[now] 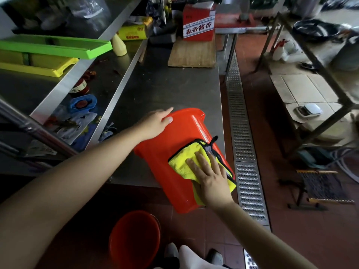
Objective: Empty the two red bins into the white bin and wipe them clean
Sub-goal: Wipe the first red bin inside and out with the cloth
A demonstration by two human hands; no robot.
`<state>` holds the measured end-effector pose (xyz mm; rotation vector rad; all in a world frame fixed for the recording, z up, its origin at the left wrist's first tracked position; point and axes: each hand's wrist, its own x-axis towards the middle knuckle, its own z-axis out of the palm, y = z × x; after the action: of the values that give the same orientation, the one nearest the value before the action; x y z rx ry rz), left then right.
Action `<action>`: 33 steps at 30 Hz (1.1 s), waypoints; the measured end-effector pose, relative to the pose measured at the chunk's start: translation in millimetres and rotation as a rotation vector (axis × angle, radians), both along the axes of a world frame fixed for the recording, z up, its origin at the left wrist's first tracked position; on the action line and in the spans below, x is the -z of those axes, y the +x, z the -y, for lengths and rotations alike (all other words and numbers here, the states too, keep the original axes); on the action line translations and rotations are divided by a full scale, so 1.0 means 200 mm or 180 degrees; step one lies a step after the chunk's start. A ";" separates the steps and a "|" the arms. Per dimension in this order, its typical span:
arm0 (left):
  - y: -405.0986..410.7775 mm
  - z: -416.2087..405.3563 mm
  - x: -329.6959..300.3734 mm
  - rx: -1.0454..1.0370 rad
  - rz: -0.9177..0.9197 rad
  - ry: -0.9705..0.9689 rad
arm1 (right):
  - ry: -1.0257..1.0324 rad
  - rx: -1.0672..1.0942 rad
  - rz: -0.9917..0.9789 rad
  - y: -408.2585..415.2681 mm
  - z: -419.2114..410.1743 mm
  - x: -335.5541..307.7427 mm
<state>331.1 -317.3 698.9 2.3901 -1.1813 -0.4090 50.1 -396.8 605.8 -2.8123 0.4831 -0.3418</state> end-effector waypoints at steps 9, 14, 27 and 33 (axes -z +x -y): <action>-0.10 0.20 0.00 -0.0568 -0.0406 -0.0023 | -0.0073 -0.0357 0.0152 -0.07 -0.11 0.07; -0.05 0.08 0.01 -0.0681 -0.0960 -0.0136 | 0.0152 -0.0194 0.0018 0.35 -0.07 -0.08; -0.05 -0.17 0.16 -0.0553 -0.1677 -0.1300 | -0.0468 -0.0827 0.0212 0.11 0.02 0.00; -0.13 -0.18 0.25 -0.1082 -0.2806 -0.1642 | -0.0783 -0.0669 0.0131 0.03 0.13 0.02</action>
<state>304.3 -282.2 648.0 1.6080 -0.3950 -0.8080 55.7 -423.3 602.3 -3.0495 0.1413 -0.4403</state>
